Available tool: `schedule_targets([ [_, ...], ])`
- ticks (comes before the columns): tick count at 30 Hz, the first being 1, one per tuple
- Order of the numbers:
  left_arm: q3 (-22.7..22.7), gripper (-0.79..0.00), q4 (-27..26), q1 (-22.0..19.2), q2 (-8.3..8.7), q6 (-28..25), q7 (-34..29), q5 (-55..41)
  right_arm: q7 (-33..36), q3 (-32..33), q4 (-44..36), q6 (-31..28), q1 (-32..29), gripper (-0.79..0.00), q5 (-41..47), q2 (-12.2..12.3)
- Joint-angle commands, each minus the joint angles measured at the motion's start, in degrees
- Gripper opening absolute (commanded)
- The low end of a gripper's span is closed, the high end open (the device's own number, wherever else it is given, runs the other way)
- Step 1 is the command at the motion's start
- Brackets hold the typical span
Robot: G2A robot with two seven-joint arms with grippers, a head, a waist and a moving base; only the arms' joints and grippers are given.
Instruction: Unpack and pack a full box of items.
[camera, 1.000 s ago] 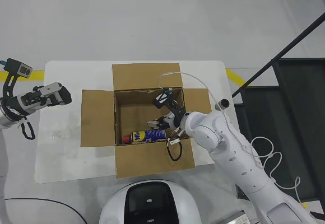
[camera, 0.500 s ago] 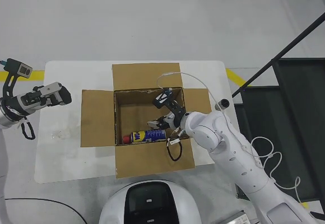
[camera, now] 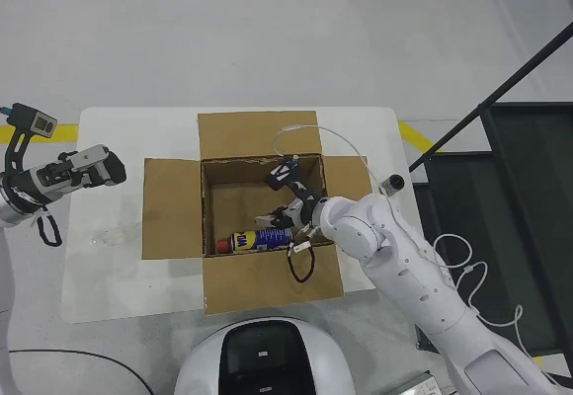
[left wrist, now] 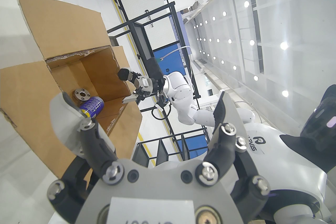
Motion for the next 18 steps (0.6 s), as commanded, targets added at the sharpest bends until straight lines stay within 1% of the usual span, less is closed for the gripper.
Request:
schedule_targets([
  [1,0.0,0.0,0.0,0.0,0.0,0.0,0.0,0.0,1.11,-1.33,2.34,2.35,1.78,0.0,1.43,-0.54],
  [5,0.0,0.0,0.0,0.0,0.0,0.0,0.0,0.0,0.58,-3.16,7.11,8.52,4.53,0.0,6.27,-1.9],
  [9,0.0,0.0,0.0,0.0,0.0,0.0,0.0,0.0,-0.17,-4.82,11.54,12.97,6.63,0.0,8.83,-2.99],
  [11,0.0,0.0,0.0,0.0,0.0,0.0,0.0,0.0,-0.47,-5.56,13.21,14.01,7.13,0.0,10.0,-3.42],
  [18,0.0,0.0,0.0,0.0,0.0,0.0,0.0,0.0,-0.53,-5.66,13.42,14.06,7.22,0.0,10.08,-3.47],
])
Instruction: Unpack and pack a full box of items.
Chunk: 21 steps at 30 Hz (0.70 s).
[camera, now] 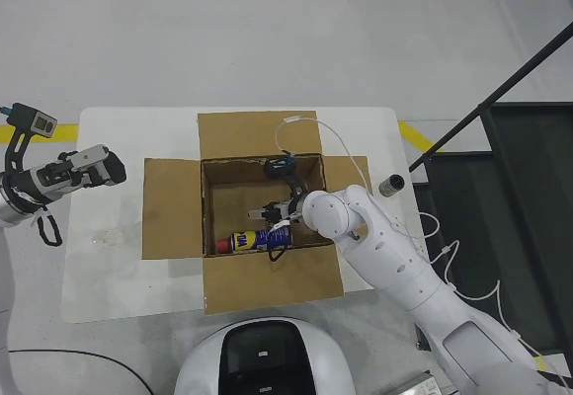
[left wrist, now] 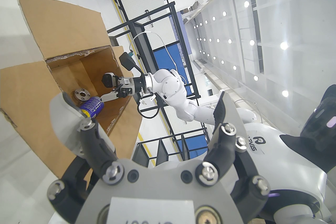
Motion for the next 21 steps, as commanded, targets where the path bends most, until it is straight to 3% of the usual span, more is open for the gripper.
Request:
schedule_targets([
  [1,0.0,0.0,0.0,0.0,0.0,0.0,0.0,0.0,0.0,0.0,0.0,0.0,0.0,0.0,0.0,0.0],
  [8,0.0,0.0,0.0,0.0,0.0,0.0,0.0,0.0,-0.26,0.02,0.1,0.11,-0.16,0.0,0.14,-0.02],
  [12,0.0,0.0,0.0,0.0,0.0,0.0,0.0,0.0,-2.22,-1.05,-0.61,3.27,-0.1,0.0,1.35,-0.74],
  [21,0.0,0.0,0.0,0.0,0.0,0.0,0.0,0.0,-0.61,-7.12,7.41,7.41,4.92,0.0,2.43,-3.4],
])
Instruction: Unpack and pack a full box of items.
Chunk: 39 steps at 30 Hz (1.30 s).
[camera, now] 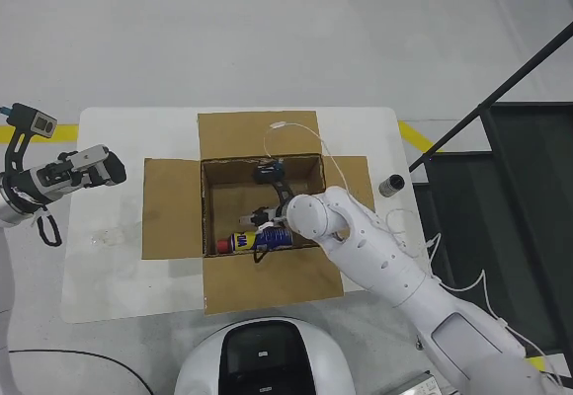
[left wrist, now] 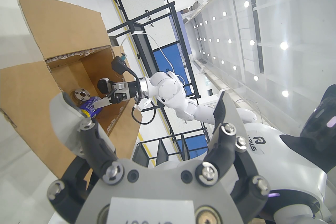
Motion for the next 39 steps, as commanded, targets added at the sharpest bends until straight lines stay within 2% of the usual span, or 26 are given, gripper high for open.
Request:
schedule_targets([
  [1,0.0,0.0,0.0,0.0,0.0,0.0,0.0,0.0,-0.84,-0.97,2.24,-0.02,0.95,0.0,0.35,-0.57],
  [12,0.0,0.0,0.0,0.0,0.0,0.0,0.0,0.0,-5.15,-3.72,12.62,0.36,3.68,0.0,0.66,-2.94],
  [22,0.0,0.0,0.0,0.0,0.0,0.0,0.0,0.0,-5.57,-5.52,17.31,1.16,5.66,-0.015,-0.98,-4.52],
  [29,0.0,0.0,0.0,0.0,0.0,0.0,0.0,0.0,-4.51,-7.01,18.99,2.01,6.71,-0.225,-3.16,-5.51],
  [31,0.0,0.0,0.0,0.0,0.0,0.0,0.0,0.0,-4.4,-7.2,19.31,2.12,6.81,-0.394,-3.35,-5.77],
  [33,0.0,0.0,0.0,0.0,0.0,0.0,0.0,0.0,-4.25,-7.49,19.69,2.47,6.92,-0.486,-4.06,-5.99],
  [36,0.0,0.0,0.0,0.0,0.0,0.0,0.0,0.0,-3.93,-7.75,19.86,3.02,6.96,-0.745,-4.93,-6.27],
  [37,0.0,0.0,0.0,0.0,0.0,0.0,0.0,0.0,-3.94,-7.69,19.83,3.18,6.94,-0.785,-5.1,-6.33],
  [39,0.0,0.0,0.0,0.0,0.0,0.0,0.0,0.0,-4.37,-7.53,19.52,3.59,6.84,-0.785,-5.77,-6.39],
])
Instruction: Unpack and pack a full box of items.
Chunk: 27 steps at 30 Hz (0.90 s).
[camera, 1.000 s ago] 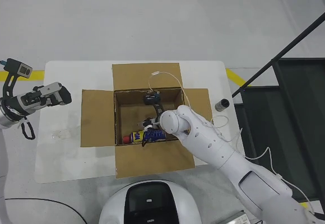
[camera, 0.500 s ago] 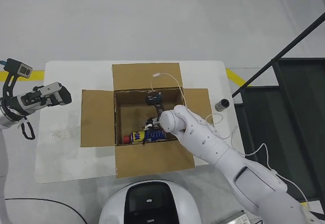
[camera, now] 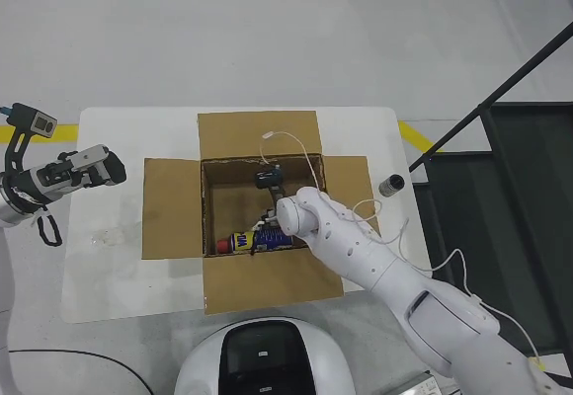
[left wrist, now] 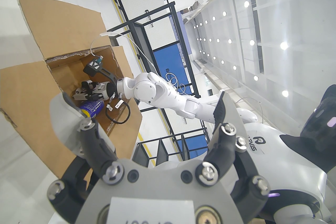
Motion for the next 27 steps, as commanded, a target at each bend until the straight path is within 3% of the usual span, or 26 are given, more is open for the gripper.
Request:
schedule_targets([
  [1,0.0,0.0,0.0,0.0,0.0,0.0,0.0,0.0,-0.6,0.35,-0.63,0.33,-0.19,-0.785,-0.42,-0.01],
  [14,0.0,0.0,0.0,0.0,0.0,0.0,0.0,0.0,-2.74,8.99,-15.25,0.83,-7.52,-0.785,-3.29,2.93],
  [27,0.0,0.0,0.0,0.0,0.0,0.0,0.0,0.0,-10.37,8.91,-7.43,-1.46,-6.93,-0.785,-1.37,1.39],
])
